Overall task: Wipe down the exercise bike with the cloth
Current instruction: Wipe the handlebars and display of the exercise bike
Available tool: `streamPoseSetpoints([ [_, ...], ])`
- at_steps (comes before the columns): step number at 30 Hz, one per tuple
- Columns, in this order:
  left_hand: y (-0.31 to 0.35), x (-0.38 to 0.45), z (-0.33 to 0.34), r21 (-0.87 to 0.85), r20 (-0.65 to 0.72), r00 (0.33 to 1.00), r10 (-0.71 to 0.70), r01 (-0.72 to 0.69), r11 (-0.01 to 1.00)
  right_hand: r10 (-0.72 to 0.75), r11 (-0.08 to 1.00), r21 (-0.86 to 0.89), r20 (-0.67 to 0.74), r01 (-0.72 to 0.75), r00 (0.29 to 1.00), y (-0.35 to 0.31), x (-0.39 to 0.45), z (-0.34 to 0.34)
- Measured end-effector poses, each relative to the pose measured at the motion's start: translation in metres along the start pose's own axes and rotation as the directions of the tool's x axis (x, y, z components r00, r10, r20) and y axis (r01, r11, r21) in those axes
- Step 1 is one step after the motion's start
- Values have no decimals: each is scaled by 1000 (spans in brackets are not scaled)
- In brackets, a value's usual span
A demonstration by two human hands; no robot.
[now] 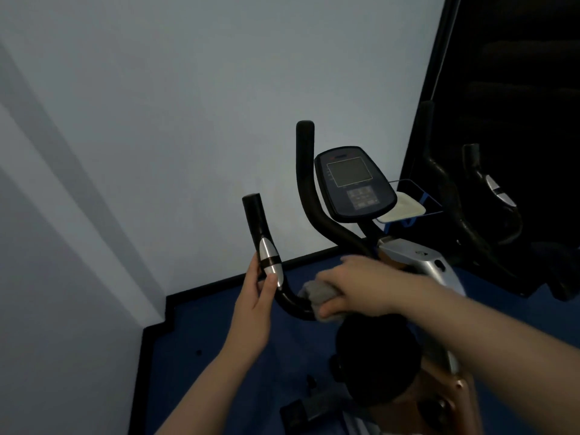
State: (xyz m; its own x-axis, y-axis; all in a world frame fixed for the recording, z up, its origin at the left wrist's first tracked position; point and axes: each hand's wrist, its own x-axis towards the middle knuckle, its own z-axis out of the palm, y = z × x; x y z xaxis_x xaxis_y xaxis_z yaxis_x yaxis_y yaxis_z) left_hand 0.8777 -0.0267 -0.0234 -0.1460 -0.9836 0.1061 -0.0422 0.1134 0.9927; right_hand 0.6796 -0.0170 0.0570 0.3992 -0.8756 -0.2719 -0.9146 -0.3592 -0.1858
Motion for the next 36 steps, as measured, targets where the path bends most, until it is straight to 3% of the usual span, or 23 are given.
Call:
streamPoseSetpoints([
  [3, -2, -7, 4, 38, -37, 999, -3, 5, 999, -45, 990, -133, -4, 44, 999, 12, -1, -4],
  [8, -2, -14, 26, 58, -78, 997, 9, -4, 998, -99, 986, 138, 3, 97, 995, 7, 1, 3],
  [14, -2, -18, 30, 35, -109, 994, -15, 19, 999, -93, 984, 153, 21, 89, 995, 8, 0, 2],
  [18, 0, -20, 34, 38, -124, 992, -31, 36, 999, -104, 957, 273, 19, 95, 994, -4, 5, 8],
  [21, 1, -21, 32, 48, -103, 994, -29, 34, 998, -86, 995, 63, 81, 81, 993, 11, -7, -3],
  [24, 0, -22, 33, 53, -118, 992, -39, 45, 998, -84, 978, -189, 8, 84, 996, 17, -11, -3],
  [26, -1, -21, 35, 60, -148, 988, -44, 53, 997, -129, 957, -269, -50, 111, 990, 10, -7, 2],
  [31, -3, -22, 37, 44, -160, 986, -55, 63, 997, -134, 983, 128, 28, 129, 991, 3, -7, 4],
  [36, 2, -23, 37, 47, -112, 992, -51, 56, 997, -116, 990, 91, 40, 112, 992, 12, -4, 1],
])
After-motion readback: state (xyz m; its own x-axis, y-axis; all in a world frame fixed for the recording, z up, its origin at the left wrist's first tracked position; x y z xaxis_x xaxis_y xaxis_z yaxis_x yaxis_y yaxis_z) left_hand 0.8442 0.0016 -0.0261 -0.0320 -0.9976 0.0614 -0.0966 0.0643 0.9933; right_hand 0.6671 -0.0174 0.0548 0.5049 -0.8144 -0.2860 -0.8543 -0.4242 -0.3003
